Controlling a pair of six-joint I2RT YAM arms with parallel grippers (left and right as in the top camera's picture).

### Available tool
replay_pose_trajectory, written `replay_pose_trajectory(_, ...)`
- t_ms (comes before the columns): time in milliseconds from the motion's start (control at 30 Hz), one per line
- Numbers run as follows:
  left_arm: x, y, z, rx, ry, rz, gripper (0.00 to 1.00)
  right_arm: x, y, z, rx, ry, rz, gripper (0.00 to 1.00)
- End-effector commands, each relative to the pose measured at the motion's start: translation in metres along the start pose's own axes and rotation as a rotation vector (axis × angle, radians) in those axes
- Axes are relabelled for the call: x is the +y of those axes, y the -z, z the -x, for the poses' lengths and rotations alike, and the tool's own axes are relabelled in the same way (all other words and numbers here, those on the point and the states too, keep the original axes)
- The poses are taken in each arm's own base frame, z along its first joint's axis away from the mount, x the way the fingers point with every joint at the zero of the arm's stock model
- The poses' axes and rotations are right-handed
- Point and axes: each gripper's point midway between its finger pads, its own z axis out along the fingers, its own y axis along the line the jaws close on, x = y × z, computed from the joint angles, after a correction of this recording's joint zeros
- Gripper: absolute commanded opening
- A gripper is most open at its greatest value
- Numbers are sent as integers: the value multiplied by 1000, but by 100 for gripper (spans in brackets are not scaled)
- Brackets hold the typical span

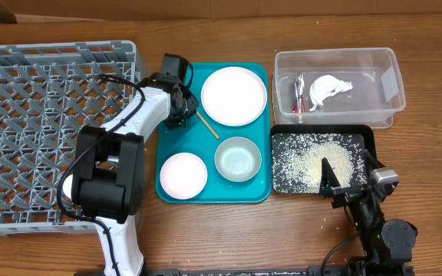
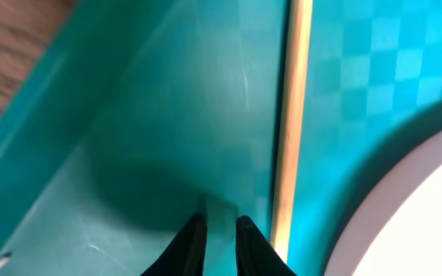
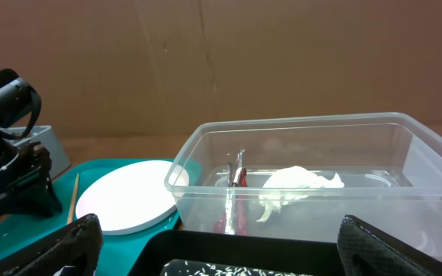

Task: Sort waste into correct bins and load items into the dishwasher
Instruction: 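Move the left gripper back to the second chopstick on the tray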

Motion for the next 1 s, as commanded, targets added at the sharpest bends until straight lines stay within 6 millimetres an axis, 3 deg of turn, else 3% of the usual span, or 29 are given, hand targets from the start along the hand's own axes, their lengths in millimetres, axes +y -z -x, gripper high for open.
replay_pose_trajectory(0,-13,8,-2,22,-5,-47,18,-2,0,-1,-6,5,-5,100)
replay_pose_trajectory(267,-35,28,19,-38,-42,-81,22,-2,0,-1,-6,5,-5,99)
replay_pose_trajectory(533,-24,-3,8,11,-44,-31,25,-2,0,-1,-6,5,-5,100)
replay_pose_trajectory(667,-9,-18,-7,69,-44,32,24,-2,0,-1,-6,5,-5,100)
replay_pose_trajectory(967,33,-9,-21,160,-70,191,7,-2,0,-1,-6,5,-5,100)
